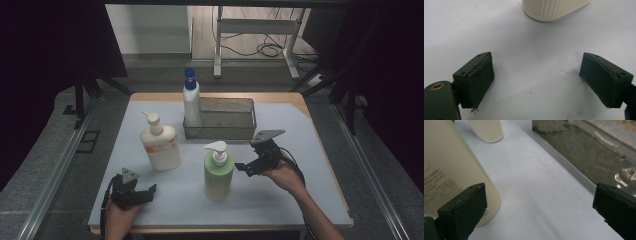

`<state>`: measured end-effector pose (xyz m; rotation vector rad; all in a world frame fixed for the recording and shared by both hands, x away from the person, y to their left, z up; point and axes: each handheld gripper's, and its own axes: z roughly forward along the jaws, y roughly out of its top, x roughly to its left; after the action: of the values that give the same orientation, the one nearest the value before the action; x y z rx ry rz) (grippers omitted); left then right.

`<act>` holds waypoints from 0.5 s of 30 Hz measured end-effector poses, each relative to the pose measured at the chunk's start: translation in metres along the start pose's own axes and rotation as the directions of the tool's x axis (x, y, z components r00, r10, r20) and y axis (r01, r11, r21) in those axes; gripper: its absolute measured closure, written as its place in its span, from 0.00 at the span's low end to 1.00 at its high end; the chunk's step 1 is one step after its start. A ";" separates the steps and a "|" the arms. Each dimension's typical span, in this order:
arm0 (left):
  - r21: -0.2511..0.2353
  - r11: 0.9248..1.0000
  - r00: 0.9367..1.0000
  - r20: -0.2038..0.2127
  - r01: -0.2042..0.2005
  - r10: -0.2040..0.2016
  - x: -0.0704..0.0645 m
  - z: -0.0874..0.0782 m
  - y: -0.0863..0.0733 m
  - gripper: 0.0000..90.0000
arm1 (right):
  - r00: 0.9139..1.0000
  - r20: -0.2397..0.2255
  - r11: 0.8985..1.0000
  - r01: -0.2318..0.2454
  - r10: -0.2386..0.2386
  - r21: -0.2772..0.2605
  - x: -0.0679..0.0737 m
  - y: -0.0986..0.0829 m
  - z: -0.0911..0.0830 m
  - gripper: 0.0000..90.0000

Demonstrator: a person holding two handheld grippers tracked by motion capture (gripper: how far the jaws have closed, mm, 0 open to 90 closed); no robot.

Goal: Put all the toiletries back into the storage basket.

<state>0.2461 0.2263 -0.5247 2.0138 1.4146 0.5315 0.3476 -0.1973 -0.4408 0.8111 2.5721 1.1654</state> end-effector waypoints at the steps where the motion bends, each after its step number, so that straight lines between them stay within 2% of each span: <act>1: 0.000 1.000 1.000 0.000 0.000 0.000 0.000 0.000 0.000 0.13 | 1.000 -0.006 1.000 -0.001 0.001 0.003 0.001 -0.002 -0.001 0.00; 8: 0.000 1.000 1.000 0.000 0.000 0.000 0.000 0.000 0.000 0.13 | 0.999 -0.041 1.000 0.011 -0.011 0.005 0.010 -0.014 -0.004 0.00; 15: 0.000 1.000 1.000 -0.001 0.000 0.000 0.000 0.000 0.000 0.13 | 0.994 -0.105 1.000 0.025 -0.027 -0.019 0.019 -0.019 -0.009 0.00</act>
<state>0.2461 0.2263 -0.5248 2.0132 1.4150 0.5323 0.3204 -0.2028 -0.4484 0.7290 2.6439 1.2530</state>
